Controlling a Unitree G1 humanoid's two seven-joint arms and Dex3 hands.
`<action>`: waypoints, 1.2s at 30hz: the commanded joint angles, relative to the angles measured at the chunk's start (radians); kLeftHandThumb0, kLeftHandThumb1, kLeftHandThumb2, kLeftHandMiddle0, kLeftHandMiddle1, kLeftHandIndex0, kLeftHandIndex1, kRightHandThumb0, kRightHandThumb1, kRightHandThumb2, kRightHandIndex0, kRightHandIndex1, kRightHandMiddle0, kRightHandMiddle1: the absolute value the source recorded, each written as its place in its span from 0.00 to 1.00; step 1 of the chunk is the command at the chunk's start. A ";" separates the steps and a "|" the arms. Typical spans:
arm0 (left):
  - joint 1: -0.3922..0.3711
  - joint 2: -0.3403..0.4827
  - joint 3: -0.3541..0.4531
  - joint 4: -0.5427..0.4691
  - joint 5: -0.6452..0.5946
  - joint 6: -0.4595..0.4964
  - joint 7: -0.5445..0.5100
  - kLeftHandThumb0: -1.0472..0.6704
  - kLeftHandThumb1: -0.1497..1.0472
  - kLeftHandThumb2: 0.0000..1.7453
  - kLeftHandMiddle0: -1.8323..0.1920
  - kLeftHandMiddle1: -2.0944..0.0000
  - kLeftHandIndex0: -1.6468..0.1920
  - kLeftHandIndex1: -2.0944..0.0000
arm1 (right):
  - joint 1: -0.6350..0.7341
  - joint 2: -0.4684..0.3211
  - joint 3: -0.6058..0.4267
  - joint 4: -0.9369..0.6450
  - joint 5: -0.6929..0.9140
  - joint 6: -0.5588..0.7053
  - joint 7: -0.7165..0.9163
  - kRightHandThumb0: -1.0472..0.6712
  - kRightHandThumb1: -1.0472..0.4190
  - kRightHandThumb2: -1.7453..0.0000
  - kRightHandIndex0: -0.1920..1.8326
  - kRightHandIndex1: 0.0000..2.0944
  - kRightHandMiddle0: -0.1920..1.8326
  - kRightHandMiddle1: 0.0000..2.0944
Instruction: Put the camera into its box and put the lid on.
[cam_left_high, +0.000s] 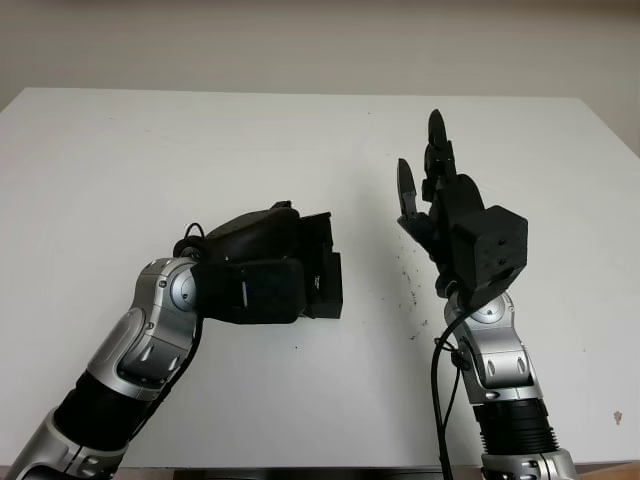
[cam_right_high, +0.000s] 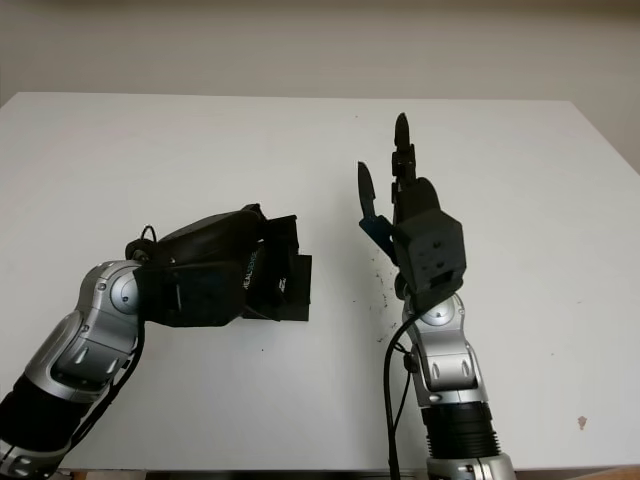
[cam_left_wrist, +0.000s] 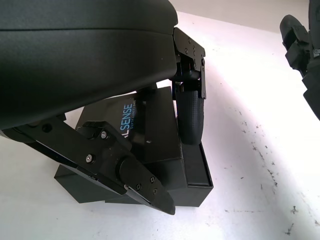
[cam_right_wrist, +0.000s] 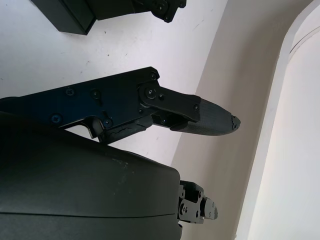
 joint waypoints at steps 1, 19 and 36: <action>-0.012 -0.002 -0.028 -0.002 0.015 0.010 -0.019 0.53 0.94 0.03 0.81 0.02 0.81 0.16 | 0.002 0.010 -0.001 -0.012 0.004 0.013 -0.005 0.22 0.00 0.65 0.02 0.02 0.04 0.03; -0.123 -0.007 -0.047 -0.021 0.019 0.046 -0.170 0.55 0.92 0.03 0.78 0.14 0.77 0.21 | 0.001 0.026 0.019 0.025 -0.020 -0.021 -0.015 0.20 0.00 0.65 0.01 0.02 0.03 0.02; -0.240 -0.067 -0.104 -0.013 -0.003 0.091 -0.239 0.53 0.89 0.03 0.80 0.13 0.78 0.13 | -0.001 0.050 0.026 0.013 -0.023 0.023 -0.033 0.19 0.00 0.67 0.02 0.03 0.04 0.03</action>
